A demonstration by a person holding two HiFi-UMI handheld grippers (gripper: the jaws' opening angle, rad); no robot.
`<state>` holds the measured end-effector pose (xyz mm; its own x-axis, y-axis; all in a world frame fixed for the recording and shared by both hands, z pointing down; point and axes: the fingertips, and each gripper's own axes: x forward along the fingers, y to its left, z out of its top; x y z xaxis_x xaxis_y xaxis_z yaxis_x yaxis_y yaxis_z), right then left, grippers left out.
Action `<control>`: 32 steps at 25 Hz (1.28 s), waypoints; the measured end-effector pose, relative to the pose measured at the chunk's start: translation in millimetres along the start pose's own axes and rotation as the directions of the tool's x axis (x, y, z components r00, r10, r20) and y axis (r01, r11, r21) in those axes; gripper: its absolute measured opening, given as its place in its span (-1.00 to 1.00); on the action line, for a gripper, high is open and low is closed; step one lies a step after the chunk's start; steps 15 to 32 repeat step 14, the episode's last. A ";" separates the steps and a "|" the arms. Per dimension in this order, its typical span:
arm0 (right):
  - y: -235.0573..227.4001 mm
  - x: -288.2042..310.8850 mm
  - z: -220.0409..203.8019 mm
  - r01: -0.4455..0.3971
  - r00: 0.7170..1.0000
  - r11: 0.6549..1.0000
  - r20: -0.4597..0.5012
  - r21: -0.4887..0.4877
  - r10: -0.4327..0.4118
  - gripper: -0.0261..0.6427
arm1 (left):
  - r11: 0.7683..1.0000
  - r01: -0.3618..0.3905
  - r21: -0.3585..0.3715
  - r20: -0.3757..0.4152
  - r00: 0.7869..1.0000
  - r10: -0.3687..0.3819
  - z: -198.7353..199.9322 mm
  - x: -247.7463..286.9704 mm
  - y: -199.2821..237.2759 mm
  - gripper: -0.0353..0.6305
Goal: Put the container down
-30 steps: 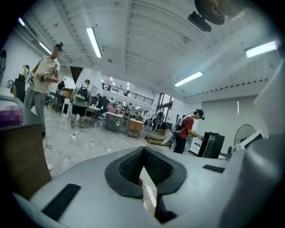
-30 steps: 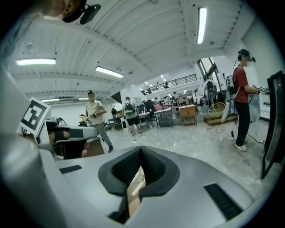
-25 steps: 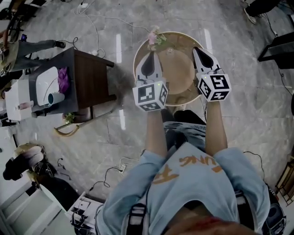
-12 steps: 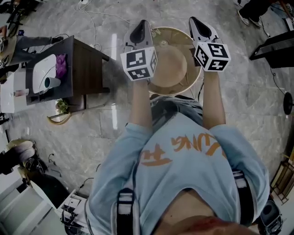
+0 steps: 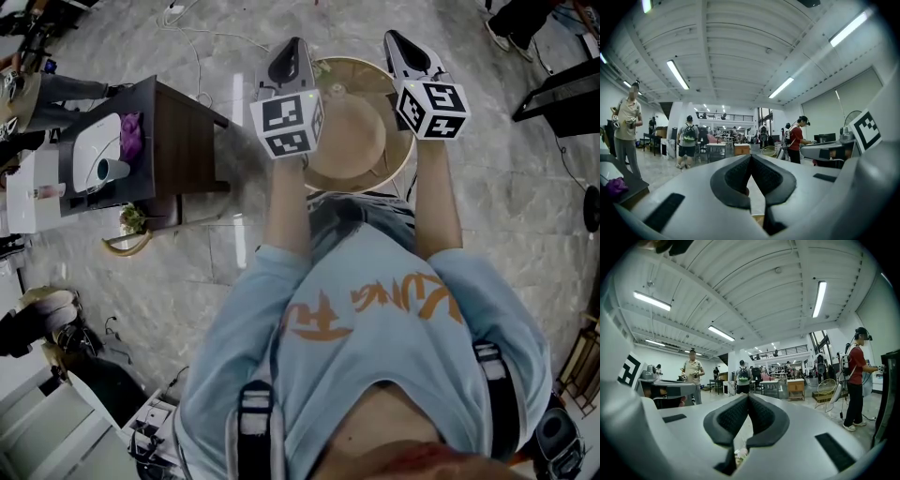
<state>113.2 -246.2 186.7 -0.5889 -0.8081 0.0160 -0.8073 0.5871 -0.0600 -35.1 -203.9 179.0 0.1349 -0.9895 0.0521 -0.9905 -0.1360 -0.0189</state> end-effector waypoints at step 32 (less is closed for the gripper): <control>6.0 11.6 -5.0 -0.001 1.000 1.000 0.000 0.004 0.001 -0.89 | 1.000 -0.027 0.011 -0.008 1.000 0.027 -3.5 4.1 19.0 -0.82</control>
